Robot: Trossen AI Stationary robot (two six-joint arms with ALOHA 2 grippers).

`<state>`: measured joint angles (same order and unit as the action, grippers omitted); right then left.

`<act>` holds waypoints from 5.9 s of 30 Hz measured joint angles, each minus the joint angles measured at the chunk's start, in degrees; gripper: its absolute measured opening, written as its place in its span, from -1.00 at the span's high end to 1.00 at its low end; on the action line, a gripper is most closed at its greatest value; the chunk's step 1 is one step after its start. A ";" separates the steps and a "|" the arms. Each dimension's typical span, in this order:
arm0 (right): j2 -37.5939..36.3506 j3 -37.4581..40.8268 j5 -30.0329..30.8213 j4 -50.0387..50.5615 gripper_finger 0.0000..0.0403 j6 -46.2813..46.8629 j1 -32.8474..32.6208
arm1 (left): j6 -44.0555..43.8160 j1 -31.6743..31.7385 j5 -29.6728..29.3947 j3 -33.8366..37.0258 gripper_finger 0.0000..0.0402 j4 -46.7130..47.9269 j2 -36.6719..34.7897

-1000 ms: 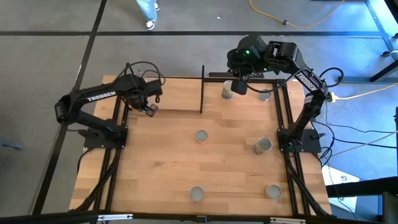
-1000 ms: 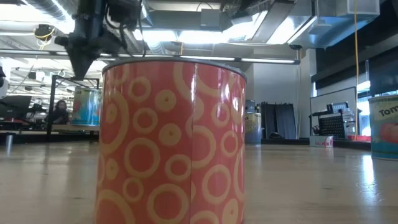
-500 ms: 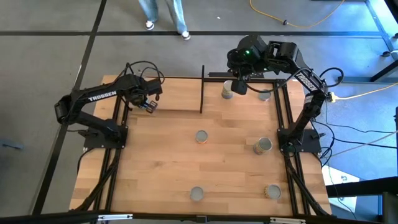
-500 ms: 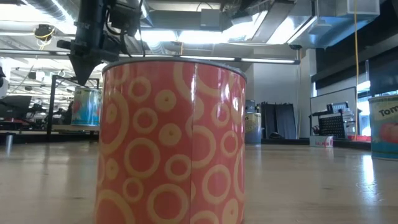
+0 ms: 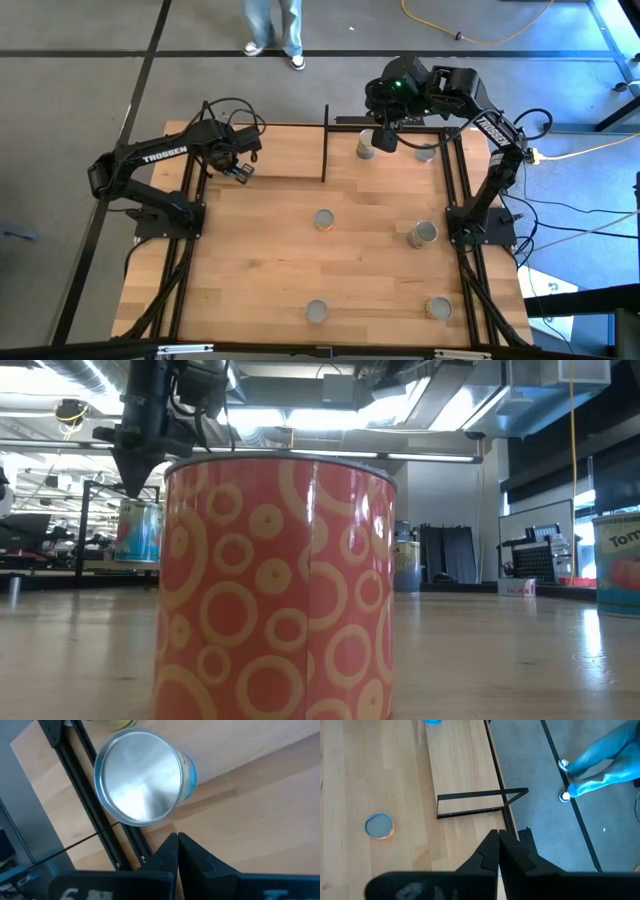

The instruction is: Pick and place cans onto a shelf

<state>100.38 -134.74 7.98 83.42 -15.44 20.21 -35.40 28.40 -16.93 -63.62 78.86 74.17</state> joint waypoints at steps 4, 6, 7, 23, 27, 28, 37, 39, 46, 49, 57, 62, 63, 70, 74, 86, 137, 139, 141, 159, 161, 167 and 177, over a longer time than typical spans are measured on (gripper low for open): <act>0.00 0.00 0.00 0.00 0.95 0.00 0.00 | 0.00 -0.07 -0.57 0.00 1.00 -0.41 0.74; 0.00 0.00 0.00 0.00 0.95 0.00 0.00 | 0.03 -0.02 -1.34 0.00 1.00 -0.91 1.48; 0.00 0.00 0.01 0.00 0.95 0.00 0.00 | 0.04 -0.02 -1.82 0.00 1.00 -0.92 1.92; 0.00 0.00 0.00 0.00 0.95 0.00 -0.02 | 2.84 0.88 -3.94 0.03 1.00 -1.57 8.06; 0.00 0.00 0.00 0.00 0.95 0.00 0.00 | 3.21 2.09 -5.10 0.03 1.00 -1.43 8.07; 0.00 0.00 0.01 0.00 0.95 -0.02 0.00 | 3.53 2.35 -5.17 0.03 1.00 -1.33 8.07; 0.00 0.00 0.01 0.00 0.95 -0.69 0.00 | 4.55 1.85 -4.74 0.03 1.00 -1.47 7.29; 0.00 0.00 0.01 0.02 0.95 -1.59 0.00 | 4.25 0.57 -3.31 -0.56 1.00 -1.20 6.18; -0.79 -0.23 0.03 2.53 0.95 -1.05 0.00 | 2.49 -5.32 0.59 -7.78 1.00 -1.38 0.40; -1.57 -0.24 0.01 3.56 0.95 0.63 0.32 | 1.64 -8.36 1.38 -11.28 1.00 -1.28 -1.61; -1.49 1.08 2.46 6.64 0.95 8.94 3.96 | 0.56 -16.77 3.36 -21.14 1.00 -1.76 -5.00; -1.16 1.05 -0.47 6.62 0.95 13.70 7.34 | 0.98 -22.27 4.50 -26.93 1.00 -1.86 -4.96; -1.16 1.05 -0.48 6.62 0.95 14.65 8.05 | 1.00 -23.19 4.47 -27.64 1.00 -1.89 -5.00; -0.63 1.05 -2.39 6.62 0.80 17.30 12.15 | -0.51 -28.42 4.20 -29.61 1.00 -1.80 -4.99; 1.29 1.05 -4.17 6.60 0.61 20.75 13.52 | -1.57 -30.48 4.38 -29.65 1.00 -1.76 -5.57; 9.08 1.09 -13.63 6.58 0.49 13.17 16.76 | -2.53 -33.93 4.72 -29.63 1.00 -1.20 -5.99; 15.13 33.90 -3.48 -14.11 0.49 -20.71 15.93 | -6.21 -36.74 2.56 -29.59 1.00 0.17 -11.02; 15.13 33.90 -4.42 -13.36 0.49 -19.47 15.94 | -6.23 -36.74 2.56 -29.59 1.00 0.15 -11.02; 15.13 33.90 -7.36 -12.82 0.49 -19.05 15.96 | -6.23 -36.74 2.56 -29.59 1.00 0.15 -11.02; 15.13 33.90 -9.10 -14.54 0.49 -16.13 17.17 | -6.23 -36.74 2.19 -29.59 1.00 0.15 -10.99; 15.13 33.90 -9.06 -14.56 0.49 -16.11 17.20 | -6.23 -36.74 2.17 -29.59 1.00 0.15 -10.97; 15.13 33.90 -9.62 -14.54 0.49 -12.98 17.16 | -6.23 -36.74 1.91 -29.59 1.00 0.15 -10.97; 15.13 33.90 -9.65 -14.51 0.49 -10.25 17.18 | -6.23 -36.74 1.60 -29.59 1.00 0.12 -10.97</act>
<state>115.50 -100.84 -1.67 68.91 -25.69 37.39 -41.63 -8.34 -15.33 -93.21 78.98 63.20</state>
